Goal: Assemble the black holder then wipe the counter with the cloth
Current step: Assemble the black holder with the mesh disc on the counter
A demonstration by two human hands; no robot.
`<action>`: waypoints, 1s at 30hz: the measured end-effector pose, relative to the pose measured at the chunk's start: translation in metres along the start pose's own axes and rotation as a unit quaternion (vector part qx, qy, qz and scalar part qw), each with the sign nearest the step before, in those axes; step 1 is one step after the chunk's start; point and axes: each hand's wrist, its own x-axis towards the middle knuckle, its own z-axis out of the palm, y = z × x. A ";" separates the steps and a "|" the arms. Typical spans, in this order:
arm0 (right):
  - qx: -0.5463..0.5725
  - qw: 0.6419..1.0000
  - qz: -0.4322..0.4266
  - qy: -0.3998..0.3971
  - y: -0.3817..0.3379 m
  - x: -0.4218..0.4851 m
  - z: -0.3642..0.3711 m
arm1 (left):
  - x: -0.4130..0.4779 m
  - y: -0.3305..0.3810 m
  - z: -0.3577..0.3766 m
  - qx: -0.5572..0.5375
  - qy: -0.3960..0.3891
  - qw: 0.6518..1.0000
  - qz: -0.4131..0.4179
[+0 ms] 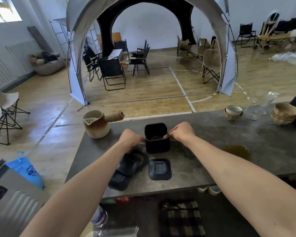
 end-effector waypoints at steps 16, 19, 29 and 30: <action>-0.245 0.919 -0.253 -0.176 0.014 -0.122 -0.030 | -0.094 -0.046 -0.008 0.263 -0.081 0.900 0.338; -0.332 0.881 -0.293 -0.165 0.027 -0.137 -0.019 | -0.098 -0.060 0.004 0.305 -0.076 0.874 0.371; -0.318 0.851 -0.412 -0.077 0.069 -0.153 -0.002 | -0.117 -0.080 0.016 0.331 0.044 0.780 0.529; -0.301 0.859 -0.405 -0.079 0.068 -0.154 -0.006 | -0.118 -0.080 0.015 0.313 0.038 0.791 0.524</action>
